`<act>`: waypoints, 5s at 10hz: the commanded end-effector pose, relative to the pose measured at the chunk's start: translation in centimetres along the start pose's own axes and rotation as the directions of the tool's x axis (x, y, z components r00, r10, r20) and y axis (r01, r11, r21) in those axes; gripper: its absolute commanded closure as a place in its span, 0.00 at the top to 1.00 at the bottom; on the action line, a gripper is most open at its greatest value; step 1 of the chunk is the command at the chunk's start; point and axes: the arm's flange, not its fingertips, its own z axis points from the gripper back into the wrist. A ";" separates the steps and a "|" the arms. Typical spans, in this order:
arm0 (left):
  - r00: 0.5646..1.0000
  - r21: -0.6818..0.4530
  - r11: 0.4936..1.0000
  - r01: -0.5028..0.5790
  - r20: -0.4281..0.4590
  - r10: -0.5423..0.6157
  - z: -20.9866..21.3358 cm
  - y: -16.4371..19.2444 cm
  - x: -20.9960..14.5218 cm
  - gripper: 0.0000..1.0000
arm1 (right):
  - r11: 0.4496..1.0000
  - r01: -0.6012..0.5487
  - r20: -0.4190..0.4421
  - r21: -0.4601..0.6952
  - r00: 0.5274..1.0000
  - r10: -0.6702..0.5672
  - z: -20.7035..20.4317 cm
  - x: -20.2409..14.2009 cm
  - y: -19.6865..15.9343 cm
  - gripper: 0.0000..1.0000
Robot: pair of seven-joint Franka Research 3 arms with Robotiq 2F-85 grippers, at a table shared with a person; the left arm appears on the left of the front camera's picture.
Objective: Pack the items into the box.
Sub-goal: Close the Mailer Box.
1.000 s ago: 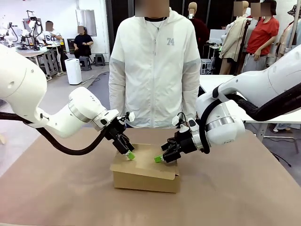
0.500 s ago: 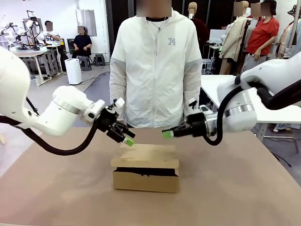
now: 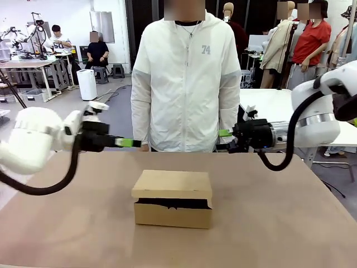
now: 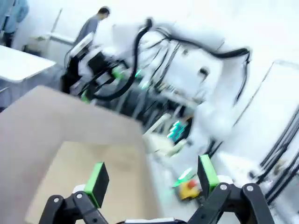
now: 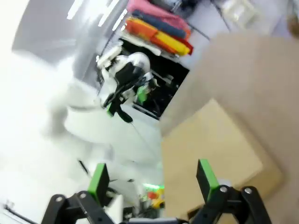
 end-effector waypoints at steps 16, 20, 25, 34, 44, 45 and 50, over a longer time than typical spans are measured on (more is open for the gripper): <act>0.576 -0.075 0.644 -0.761 0.377 0.725 16.1 -4.5 -3.2 1.00 | 0.965 0.261 0.210 0.039 0.942 -0.263 17.4 -4.4 2.6 1.00; 0.576 -0.075 0.644 -0.761 0.377 0.725 16.1 -4.5 -3.2 1.00 | 0.965 0.261 0.210 0.039 0.942 -0.263 17.4 -4.4 2.6 1.00; 0.576 -0.075 0.644 -0.761 0.377 0.725 16.1 -4.5 -3.2 1.00 | 0.965 0.261 0.210 0.039 0.942 -0.263 17.4 -4.4 2.6 1.00; 0.576 -0.075 0.644 -0.761 0.377 0.725 16.1 -4.5 -3.2 1.00 | 0.965 0.261 0.210 0.039 0.942 -0.263 17.4 -4.4 2.6 1.00; 0.576 -0.075 0.644 -0.761 0.377 0.725 16.1 -4.5 -3.2 1.00 | 0.965 0.261 0.210 0.039 0.942 -0.263 17.4 -4.4 2.6 1.00; 0.576 -0.075 0.644 -0.761 0.377 0.725 16.1 -4.5 -3.2 1.00 | 0.965 0.261 0.210 0.039 0.942 -0.263 17.4 -4.4 2.6 1.00; 0.576 -0.075 0.644 -0.761 0.377 0.725 16.1 -4.5 -3.2 1.00 | 0.965 0.261 0.210 0.039 0.942 -0.263 17.4 -4.4 2.6 1.00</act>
